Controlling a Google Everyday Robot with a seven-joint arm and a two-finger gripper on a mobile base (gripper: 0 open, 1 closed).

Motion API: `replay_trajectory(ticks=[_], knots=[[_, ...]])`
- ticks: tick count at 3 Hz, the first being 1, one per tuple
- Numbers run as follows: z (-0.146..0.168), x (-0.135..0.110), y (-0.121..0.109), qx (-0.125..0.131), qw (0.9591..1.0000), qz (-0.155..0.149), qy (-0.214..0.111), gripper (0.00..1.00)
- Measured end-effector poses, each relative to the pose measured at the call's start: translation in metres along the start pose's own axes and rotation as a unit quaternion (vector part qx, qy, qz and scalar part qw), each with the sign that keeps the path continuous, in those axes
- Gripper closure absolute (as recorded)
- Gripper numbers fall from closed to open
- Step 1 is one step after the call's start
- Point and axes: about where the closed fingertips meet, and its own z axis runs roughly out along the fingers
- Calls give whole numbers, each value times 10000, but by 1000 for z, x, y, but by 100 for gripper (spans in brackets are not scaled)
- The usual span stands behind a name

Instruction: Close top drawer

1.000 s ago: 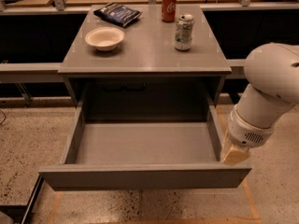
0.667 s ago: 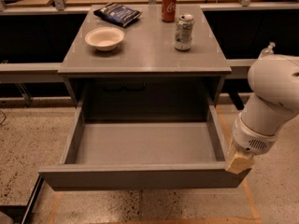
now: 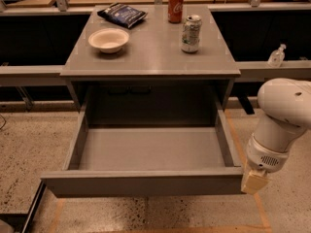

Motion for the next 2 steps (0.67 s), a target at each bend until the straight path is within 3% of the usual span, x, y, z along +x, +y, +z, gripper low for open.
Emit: replay_trajectory(ticks=[1, 2], knots=[[7, -4, -15, -36, 10000, -48, 44, 100], [7, -4, -15, -36, 10000, -48, 44, 100]])
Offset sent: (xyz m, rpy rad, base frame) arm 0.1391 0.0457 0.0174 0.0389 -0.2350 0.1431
